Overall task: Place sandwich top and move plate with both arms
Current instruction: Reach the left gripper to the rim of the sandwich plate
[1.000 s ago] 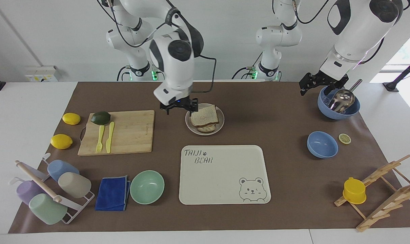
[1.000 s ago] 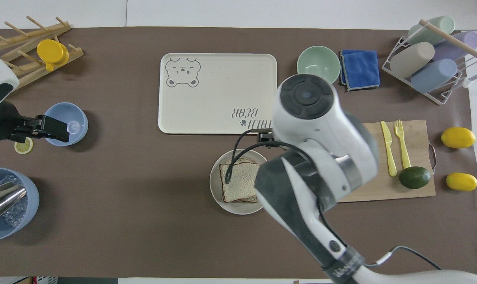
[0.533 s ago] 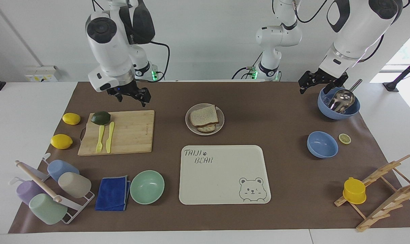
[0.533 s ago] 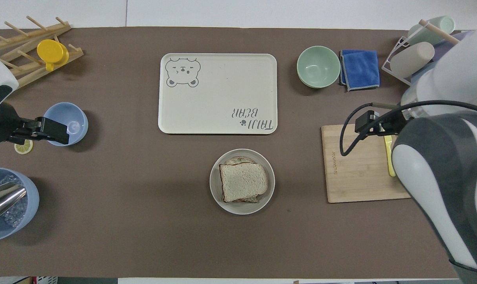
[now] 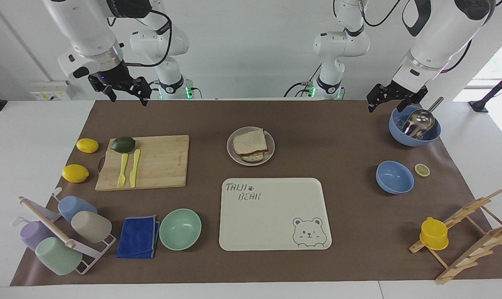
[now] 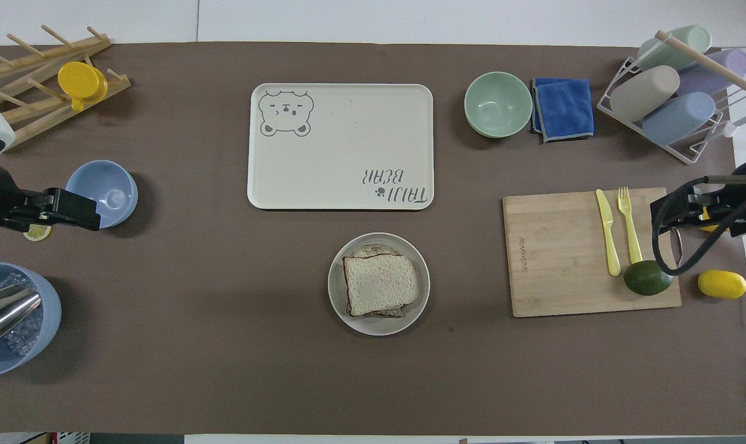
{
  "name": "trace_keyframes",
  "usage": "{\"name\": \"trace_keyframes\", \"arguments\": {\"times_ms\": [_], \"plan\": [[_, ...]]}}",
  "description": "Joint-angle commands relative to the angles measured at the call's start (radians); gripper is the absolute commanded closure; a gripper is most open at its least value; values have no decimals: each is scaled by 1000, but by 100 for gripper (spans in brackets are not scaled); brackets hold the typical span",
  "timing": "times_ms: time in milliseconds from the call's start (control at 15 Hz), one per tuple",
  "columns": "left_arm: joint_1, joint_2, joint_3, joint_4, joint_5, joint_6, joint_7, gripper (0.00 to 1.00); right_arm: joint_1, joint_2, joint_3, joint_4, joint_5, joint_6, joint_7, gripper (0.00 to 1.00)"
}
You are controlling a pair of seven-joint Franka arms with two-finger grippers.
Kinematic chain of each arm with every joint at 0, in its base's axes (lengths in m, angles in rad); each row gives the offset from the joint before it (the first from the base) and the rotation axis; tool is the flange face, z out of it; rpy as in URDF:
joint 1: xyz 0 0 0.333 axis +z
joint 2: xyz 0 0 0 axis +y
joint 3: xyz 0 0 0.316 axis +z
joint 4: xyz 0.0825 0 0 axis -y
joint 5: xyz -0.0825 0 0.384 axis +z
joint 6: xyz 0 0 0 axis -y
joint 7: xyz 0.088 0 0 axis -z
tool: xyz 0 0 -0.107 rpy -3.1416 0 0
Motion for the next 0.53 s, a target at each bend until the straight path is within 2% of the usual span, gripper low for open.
{"name": "trace_keyframes", "arguments": {"times_ms": [0,200,333,467], "plan": [[-15,-63,-18,-137,9,106,-63,0,67,8,-80,-5,-2,-10,-60,0],[-127,-53,-20,-246,-25,237,-152,0,81,9,-99,-5,1,10,-66,0],[-173,-40,-18,-326,-98,353,-189,0,67,3,-97,-5,16,21,-106,0],[-210,-1,-18,-355,-129,405,-186,0,60,1,-91,-5,15,11,-106,0]]}}
